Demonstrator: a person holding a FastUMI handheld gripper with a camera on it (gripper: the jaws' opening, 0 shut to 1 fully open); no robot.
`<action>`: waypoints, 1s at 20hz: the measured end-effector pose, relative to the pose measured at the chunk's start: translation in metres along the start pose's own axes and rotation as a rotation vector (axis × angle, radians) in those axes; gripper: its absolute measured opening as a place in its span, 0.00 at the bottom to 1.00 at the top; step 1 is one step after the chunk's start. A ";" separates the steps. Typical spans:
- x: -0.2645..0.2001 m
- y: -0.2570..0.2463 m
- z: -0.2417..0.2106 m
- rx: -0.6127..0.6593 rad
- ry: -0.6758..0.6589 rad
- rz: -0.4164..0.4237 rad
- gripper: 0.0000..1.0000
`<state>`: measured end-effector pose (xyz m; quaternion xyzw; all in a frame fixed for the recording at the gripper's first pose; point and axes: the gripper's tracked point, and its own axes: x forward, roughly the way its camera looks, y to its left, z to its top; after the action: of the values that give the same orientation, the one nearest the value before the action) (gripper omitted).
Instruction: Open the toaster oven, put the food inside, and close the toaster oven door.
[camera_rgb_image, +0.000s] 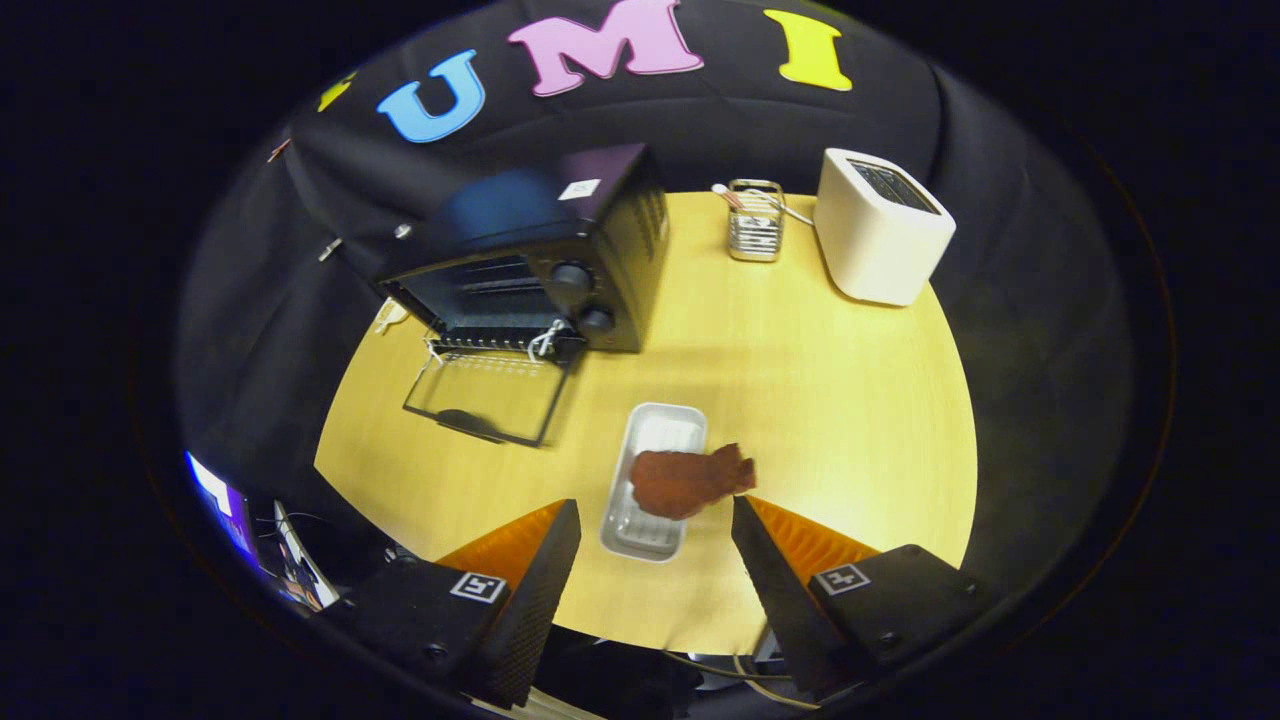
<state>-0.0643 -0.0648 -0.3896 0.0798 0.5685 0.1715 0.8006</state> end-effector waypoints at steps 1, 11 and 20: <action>0.006 -0.014 -0.001 0.008 0.031 0.001 0.95; 0.081 -0.031 -0.011 0.145 0.247 0.195 0.44; 0.009 0.003 0.012 0.223 -0.059 0.162 0.15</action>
<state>-0.0510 -0.0581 -0.3925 0.2187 0.5520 0.1689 0.7867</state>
